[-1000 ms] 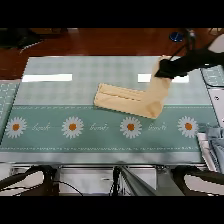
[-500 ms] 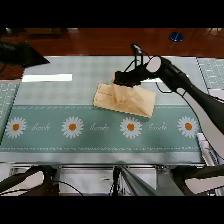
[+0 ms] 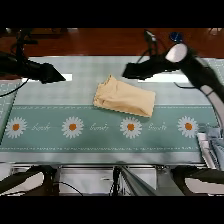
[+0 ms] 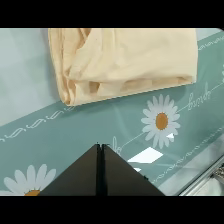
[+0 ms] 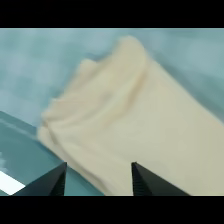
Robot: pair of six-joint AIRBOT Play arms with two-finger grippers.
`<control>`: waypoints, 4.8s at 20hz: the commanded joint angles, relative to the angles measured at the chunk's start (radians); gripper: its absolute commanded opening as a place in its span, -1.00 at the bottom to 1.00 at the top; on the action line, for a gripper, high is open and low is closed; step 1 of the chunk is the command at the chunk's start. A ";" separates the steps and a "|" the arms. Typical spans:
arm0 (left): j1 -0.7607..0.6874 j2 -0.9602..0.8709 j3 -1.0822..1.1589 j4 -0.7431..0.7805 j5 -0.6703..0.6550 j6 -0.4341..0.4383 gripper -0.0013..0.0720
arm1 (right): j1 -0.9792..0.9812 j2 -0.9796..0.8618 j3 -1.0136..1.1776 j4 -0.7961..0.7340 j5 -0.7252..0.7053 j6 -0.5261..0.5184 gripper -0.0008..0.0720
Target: Fold the shirts.
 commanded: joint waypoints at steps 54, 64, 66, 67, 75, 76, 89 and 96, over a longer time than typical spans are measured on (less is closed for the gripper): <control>0.048 -0.021 -0.062 0.093 0.012 0.095 -0.58 | -1.486 0.513 -0.336 -0.774 0.771 -0.023 -0.92; 0.084 -0.021 -0.032 0.092 0.022 0.083 -0.58 | -1.486 0.513 -0.607 -1.085 0.562 -0.171 0.49; 0.084 -0.023 -0.032 0.093 0.033 0.083 -0.58 | -1.486 0.513 -0.628 -1.107 0.463 -0.184 0.49; 0.084 -0.023 -0.032 0.092 0.042 0.083 -0.58 | -1.486 0.511 -0.625 -1.138 0.391 -0.149 0.49; 0.018 -0.040 -0.032 0.050 0.250 0.080 0.92 | -1.102 0.195 -0.089 0.305 -0.130 -0.251 0.45; -0.034 -0.040 -0.032 0.076 0.280 0.080 0.56 | -0.990 0.139 -0.050 0.428 -0.057 -0.293 0.22; -0.413 -0.148 -0.032 0.709 0.214 -0.325 0.42 | -0.269 0.052 -0.032 -0.386 0.308 -0.077 0.16; -0.356 -0.208 -0.032 0.709 0.169 -0.466 0.42 | -0.269 0.045 -0.083 -0.410 0.379 -0.016 0.16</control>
